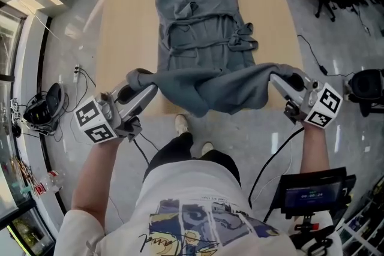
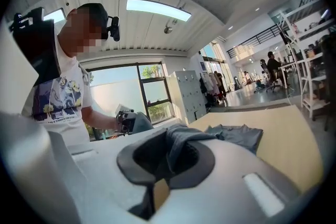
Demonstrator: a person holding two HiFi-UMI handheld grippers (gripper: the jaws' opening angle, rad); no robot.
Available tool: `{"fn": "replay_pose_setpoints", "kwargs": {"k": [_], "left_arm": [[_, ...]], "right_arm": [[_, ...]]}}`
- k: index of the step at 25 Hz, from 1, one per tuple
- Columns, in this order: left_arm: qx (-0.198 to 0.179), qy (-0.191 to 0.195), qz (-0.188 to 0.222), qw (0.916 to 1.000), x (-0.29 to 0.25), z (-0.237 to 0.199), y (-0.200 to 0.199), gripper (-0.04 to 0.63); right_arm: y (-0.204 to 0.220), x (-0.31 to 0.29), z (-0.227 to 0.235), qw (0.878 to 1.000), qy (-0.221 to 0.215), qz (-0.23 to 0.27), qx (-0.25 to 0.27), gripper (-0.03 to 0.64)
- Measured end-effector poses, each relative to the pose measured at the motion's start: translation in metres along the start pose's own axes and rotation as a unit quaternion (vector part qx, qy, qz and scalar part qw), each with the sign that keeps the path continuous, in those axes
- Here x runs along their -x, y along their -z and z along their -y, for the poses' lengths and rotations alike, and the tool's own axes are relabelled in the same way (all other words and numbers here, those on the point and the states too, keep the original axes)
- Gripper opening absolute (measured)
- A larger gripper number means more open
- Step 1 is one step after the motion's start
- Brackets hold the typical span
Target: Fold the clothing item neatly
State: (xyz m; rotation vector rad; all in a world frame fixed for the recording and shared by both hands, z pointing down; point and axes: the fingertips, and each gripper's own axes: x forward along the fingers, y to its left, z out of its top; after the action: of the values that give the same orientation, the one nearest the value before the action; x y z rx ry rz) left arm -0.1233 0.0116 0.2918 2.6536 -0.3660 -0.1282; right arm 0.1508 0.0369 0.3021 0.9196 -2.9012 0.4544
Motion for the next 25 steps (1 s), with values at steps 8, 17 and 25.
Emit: {"fn": "replay_pose_setpoints", "kwargs": {"k": [8, 17, 25], "left_arm": [[-0.014, 0.006, 0.008, 0.9999, -0.017, -0.049, -0.045, 0.025], [-0.019, -0.052, 0.009, 0.9984, -0.062, -0.119, -0.058, 0.025], [-0.013, -0.098, 0.003, 0.9951, -0.083, -0.177, -0.064, 0.025]], "right_arm": [[-0.034, -0.032, 0.048, 1.0, 0.027, 0.009, 0.003, 0.011], [-0.044, -0.066, 0.14, 1.0, -0.016, -0.008, 0.008, 0.011], [-0.045, -0.104, 0.203, 0.999, -0.044, -0.021, 0.0, 0.011]]}}
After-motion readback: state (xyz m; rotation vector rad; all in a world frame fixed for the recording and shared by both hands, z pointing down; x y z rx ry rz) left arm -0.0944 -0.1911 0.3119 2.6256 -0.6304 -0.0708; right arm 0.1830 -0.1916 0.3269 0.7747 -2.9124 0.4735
